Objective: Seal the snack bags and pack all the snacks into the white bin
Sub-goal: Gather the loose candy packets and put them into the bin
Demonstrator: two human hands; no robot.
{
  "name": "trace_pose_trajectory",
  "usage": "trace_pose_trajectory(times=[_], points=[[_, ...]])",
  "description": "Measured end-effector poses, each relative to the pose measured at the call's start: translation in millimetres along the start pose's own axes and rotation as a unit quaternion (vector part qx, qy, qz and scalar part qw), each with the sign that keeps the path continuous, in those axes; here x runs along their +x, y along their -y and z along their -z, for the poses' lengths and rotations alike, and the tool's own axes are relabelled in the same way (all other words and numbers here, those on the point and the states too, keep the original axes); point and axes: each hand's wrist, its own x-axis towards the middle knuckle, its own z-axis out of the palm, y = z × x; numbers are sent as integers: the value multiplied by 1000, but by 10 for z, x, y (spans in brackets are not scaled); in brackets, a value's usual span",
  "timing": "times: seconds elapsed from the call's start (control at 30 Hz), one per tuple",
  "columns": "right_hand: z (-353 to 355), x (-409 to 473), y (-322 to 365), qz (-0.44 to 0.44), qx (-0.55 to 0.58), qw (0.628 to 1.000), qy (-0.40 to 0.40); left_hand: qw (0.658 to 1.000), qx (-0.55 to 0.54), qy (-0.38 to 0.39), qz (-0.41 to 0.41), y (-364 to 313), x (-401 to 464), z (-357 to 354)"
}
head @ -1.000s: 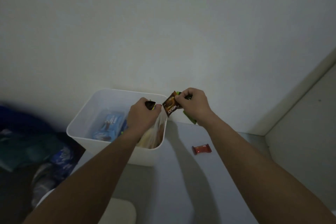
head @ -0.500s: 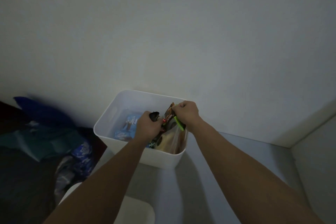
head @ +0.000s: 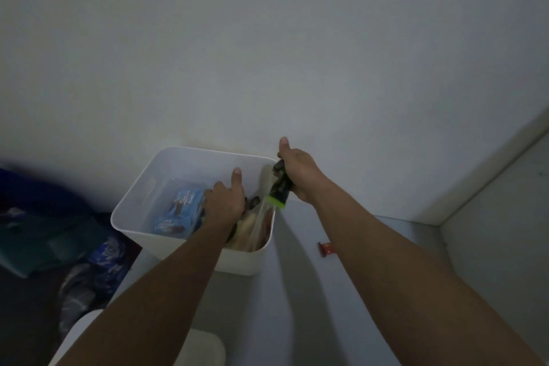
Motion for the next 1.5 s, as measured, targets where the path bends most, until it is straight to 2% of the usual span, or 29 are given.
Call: trace_pose_trajectory(times=[0.1, 0.17, 0.23, 0.3, 0.37, 0.4, 0.43, 0.47, 0.5, 0.57, 0.63, 0.7, 0.8, 0.9, 0.97, 1.03, 1.07, 1.13, 1.23, 1.3, 1.37, 1.5], points=[[-171, -49, 54, -50, 80, 994, 53, 997, -65, -27, 27, 52, 37, -24], [-191, -43, 9, -68, 82, 992, 66, 993, -103, -46, 20, 30, 40, -7], [-110, -7, -63, -53, 74, 995, 35, 992, -113, -57, -9, 19, -1, 9], [95, 43, -143, -27, 139, 990, -22, 991, -105, -74, -32, 65, -72, -6], [395, 64, -272, -13, 177, 981, -83, 989, -44, -83, -115, 144, -133, -52], [558, 83, -390, -13, 148, 983, -106, 983, 18, -66, -173, 180, -152, -85], [713, 105, -542, -15, 73, 989, -124, 974, 54, -43, -218, 220, -165, -135], [861, 132, -722, -18, -26, 991, -132, 968, 68, -1, -240, 258, -181, -201], [985, 147, -904, -19, -136, 983, -125, 946, 112, 3, -303, 313, -157, -277], [1140, 106, -1252, -28, -333, 941, -52, 919, 179, 17, -350, 347, -165, -357], [1159, -2, -1529, -30, -461, 886, 33, 903, 256, -5, -344, 356, -198, -370], [1090, -122, -1718, -2, -520, 852, 63, 902, 254, -37, -348, 399, -164, -403], [1002, -219, -1891, 9, -551, 834, 16, 909, 231, -31, -346, 348, -221, -408], [978, -230, -1989, 15, -603, 797, -11, 910, 225, -38, -346, 362, -236, -391], [982, -204, -1985, 14, -577, 816, -33, 913, 213, -45, -344, 340, -259, -368], [946, -162, -1839, 27, -495, 866, -67, 906, 219, -53, -359, 324, -262, -345], [914, -137, -1717, 47, -450, 887, -89, 901, 226, -59, -366, 311, -262, -318], [793, -130, -1365, 109, -385, 907, -130, 898, 225, -74, -370, 318, -213, -203], [516, -205, -798, 217, -321, 910, -147, 910, 192, -105, -351, 396, -122, 71], [292, -274, -507, 246, -314, 908, -129, 911, 192, -128, -342, 498, -49, 271], [51, -305, -342, 237, -323, 911, -97, 910, 210, -144, -328, 630, 31, 416], [-386, -296, -293, 204, -329, 919, -73, 914, 279, -117, -270, 862, 130, 583]])
